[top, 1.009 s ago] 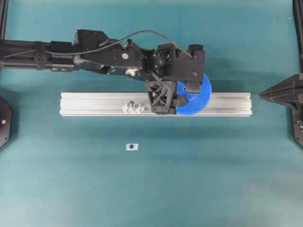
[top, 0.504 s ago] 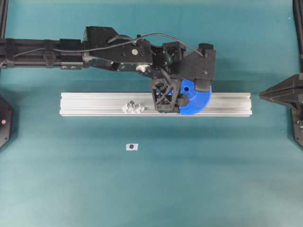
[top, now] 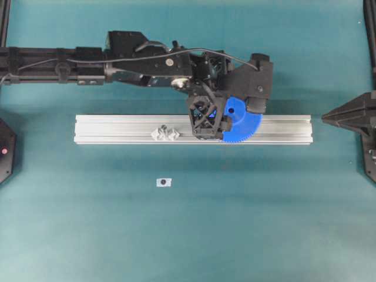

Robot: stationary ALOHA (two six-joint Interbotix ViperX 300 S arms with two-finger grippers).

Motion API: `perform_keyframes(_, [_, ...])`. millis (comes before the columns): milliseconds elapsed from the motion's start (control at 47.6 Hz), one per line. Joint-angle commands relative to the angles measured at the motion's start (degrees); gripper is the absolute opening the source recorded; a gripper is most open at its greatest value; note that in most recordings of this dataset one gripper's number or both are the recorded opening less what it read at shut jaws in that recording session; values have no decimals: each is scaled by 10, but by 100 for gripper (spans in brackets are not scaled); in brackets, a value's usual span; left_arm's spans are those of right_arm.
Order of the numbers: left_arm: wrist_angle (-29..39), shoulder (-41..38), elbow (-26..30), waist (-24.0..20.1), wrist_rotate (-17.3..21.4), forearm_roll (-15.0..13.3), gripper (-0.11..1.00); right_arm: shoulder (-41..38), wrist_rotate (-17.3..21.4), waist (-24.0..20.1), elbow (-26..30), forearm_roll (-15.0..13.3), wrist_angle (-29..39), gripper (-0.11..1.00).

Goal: Find the location of the shaft and insert the large gear.
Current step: 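Push the blue gear down onto the right shaft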

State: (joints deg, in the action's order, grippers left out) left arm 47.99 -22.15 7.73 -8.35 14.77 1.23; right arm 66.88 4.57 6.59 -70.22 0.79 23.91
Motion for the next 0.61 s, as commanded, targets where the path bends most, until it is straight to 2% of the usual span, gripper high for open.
perform_keyframes(0, [18, 6, 27, -3, 0, 3, 80, -5, 4, 2, 5, -1, -3, 4])
perform_keyframes(588, [26, -26, 83, -3, 4, 1, 84, -4, 4, 2, 3, -1, -3, 4])
